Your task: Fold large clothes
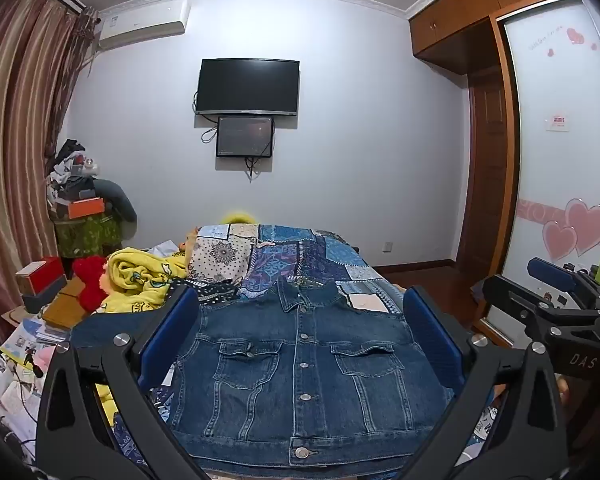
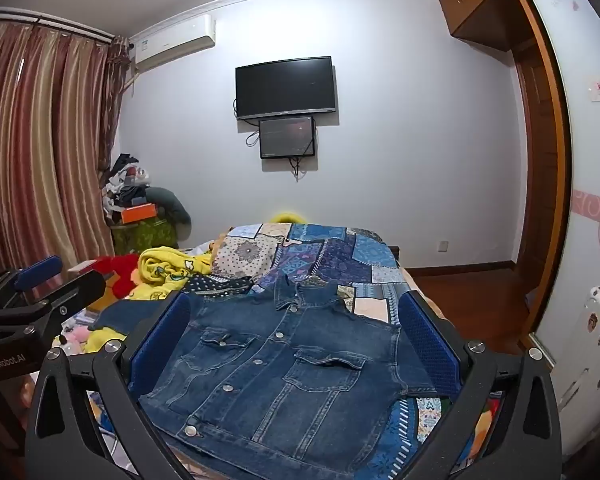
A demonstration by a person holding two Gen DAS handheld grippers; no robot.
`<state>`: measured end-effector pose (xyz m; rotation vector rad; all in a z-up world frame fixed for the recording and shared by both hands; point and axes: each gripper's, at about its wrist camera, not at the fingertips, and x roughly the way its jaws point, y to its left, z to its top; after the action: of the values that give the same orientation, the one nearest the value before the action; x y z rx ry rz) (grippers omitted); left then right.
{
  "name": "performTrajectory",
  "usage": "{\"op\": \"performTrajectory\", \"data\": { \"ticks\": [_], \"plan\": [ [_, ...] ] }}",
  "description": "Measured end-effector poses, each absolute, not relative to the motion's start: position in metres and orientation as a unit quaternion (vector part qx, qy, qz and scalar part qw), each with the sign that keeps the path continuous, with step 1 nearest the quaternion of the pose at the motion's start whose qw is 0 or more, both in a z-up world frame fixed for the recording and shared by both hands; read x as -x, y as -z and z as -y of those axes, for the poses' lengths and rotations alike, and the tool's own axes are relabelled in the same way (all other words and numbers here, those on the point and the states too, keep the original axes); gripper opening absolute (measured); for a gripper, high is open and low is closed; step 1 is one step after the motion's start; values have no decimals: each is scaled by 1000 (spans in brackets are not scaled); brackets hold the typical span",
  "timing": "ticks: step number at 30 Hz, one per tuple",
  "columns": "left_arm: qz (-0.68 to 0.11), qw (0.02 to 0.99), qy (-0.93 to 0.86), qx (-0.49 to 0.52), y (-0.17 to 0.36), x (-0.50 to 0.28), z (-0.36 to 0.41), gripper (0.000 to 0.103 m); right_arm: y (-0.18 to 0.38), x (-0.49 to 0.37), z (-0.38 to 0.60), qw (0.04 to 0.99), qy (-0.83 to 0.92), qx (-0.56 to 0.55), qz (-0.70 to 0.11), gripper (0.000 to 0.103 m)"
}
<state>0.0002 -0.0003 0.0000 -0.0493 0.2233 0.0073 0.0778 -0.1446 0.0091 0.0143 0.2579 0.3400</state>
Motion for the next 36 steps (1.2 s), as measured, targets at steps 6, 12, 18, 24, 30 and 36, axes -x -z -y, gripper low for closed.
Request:
{"op": "performTrajectory", "data": {
  "ticks": [6, 12, 18, 24, 30, 36],
  "plan": [
    [-110, 994, -8, 26, 1, -1, 0, 103, -8, -79, 146, 978, -167, -5, -128, 103],
    [-109, 994, -11, 26, 0, -4, 0, 103, -8, -79, 144, 978, -168, 0, -126, 103],
    [-107, 994, -9, 22, -3, -5, 0, 103, -9, -78, 144, 978, -168, 2, -126, 103],
    [-106, 994, -5, 14, 0, 2, 1, 103, -9, -78, 144, 978, -168, 3, -126, 103],
    [-107, 994, -5, 13, -1, 1, 0, 103, -8, -81, 141, 978, -167, 3, -126, 103],
    [-107, 994, -6, 13, 2, 0, 3, 103, -8, -81, 141, 978, -168, 2, -126, 103]
  ]
}}
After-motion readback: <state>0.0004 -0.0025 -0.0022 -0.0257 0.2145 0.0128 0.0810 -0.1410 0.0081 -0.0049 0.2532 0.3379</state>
